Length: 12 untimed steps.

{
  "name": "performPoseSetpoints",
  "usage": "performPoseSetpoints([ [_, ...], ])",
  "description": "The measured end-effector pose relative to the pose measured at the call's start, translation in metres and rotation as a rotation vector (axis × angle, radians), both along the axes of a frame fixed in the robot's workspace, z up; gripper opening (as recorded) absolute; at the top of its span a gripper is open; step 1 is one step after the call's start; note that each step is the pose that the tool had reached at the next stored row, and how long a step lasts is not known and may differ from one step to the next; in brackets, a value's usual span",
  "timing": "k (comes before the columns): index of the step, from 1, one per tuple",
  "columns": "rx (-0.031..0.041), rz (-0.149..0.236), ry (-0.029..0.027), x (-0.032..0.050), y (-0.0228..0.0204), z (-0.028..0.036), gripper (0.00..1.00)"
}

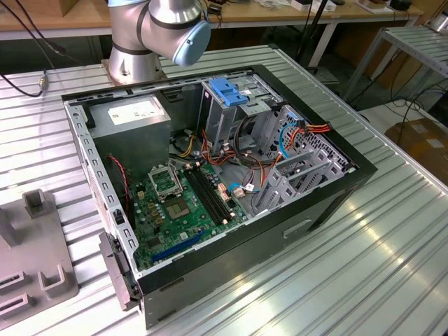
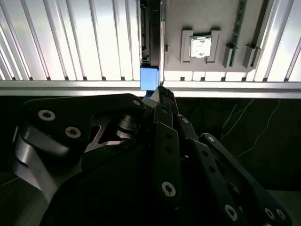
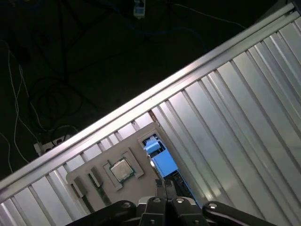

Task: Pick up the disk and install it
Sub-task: 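Pick up the disk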

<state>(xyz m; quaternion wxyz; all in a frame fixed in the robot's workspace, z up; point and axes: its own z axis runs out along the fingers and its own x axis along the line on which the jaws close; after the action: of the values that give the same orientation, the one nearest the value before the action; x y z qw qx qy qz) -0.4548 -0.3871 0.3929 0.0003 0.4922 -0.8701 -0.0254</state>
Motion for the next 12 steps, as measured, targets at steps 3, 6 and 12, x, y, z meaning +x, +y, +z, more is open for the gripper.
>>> performPoseSetpoints([
  [3, 0.0, 0.039, 0.0, 0.0, 0.0, -0.0001, 0.1],
  [6, 0.0, 0.091, -0.0001, 0.0001, 0.0, -0.0002, 0.1],
  [12, 0.0, 0.192, -0.0001, 0.0, 0.0, -0.0007, 0.1],
])
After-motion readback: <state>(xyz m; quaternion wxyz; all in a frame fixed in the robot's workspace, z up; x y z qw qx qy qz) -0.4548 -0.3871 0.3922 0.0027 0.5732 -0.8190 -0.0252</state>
